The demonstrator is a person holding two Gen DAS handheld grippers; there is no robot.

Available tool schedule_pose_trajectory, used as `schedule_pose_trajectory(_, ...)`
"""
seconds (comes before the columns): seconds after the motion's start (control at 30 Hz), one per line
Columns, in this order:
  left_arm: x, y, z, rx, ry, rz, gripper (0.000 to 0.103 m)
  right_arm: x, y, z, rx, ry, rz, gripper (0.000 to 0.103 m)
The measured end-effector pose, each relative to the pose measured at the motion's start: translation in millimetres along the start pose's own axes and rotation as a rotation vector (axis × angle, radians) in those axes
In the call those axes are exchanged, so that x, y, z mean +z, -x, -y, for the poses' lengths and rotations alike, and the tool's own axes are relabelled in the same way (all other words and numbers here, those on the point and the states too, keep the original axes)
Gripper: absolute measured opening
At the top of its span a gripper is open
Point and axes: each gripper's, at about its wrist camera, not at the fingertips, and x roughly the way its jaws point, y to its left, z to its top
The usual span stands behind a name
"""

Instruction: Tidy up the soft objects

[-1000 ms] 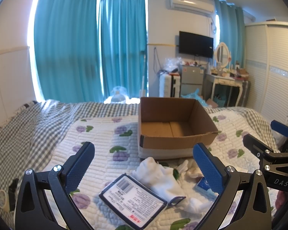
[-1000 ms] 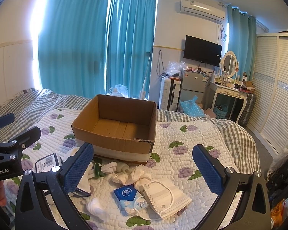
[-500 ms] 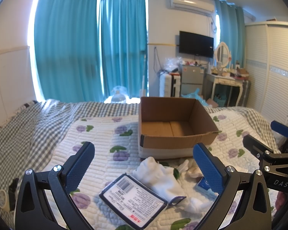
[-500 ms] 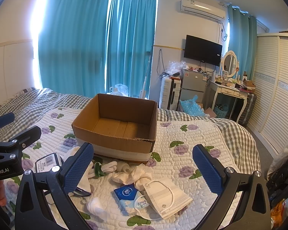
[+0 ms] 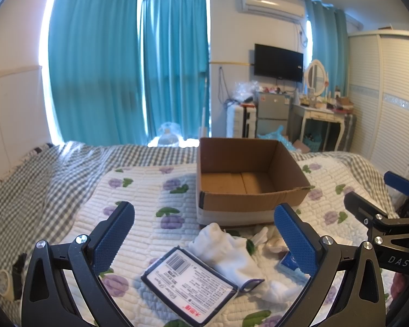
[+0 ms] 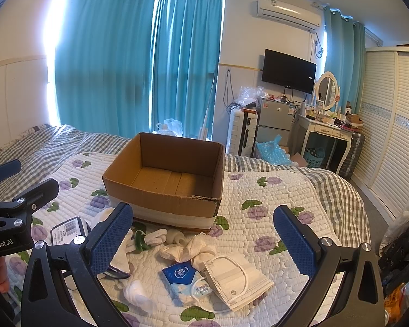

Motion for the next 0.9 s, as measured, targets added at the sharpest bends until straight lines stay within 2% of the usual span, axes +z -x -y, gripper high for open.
schedule_pose_trajectory(0.37, -0.9, 4.8, -1.1, 0.022, -0.012, 0.001, 0.103, -0.1, 1.0, -3.7, 0.018, 0.003, 0.003, 0.103)
schedule_pose_trajectory(0.63, 6.0, 40.7, -10.4, 0.071, 0.001, 0.019, 0.103, 15.3, 34.6, -5.9, 0.054, 0.030, 0.047, 0.103)
schedule_pose_trajectory(0.77, 1.2, 48.3, -14.5, 0.089, -0.004, -0.007, 0.103, 11.4, 37.8, -10.9, 0.082, 0.056, -0.012, 0.103)
schedule_pose_trajectory(0.9, -18.2, 43.5, -19.0, 0.103, -0.014, -0.068, 0.103, -12.8, 19.3, -25.0, 0.138, 0.094, -0.112, 0.103)
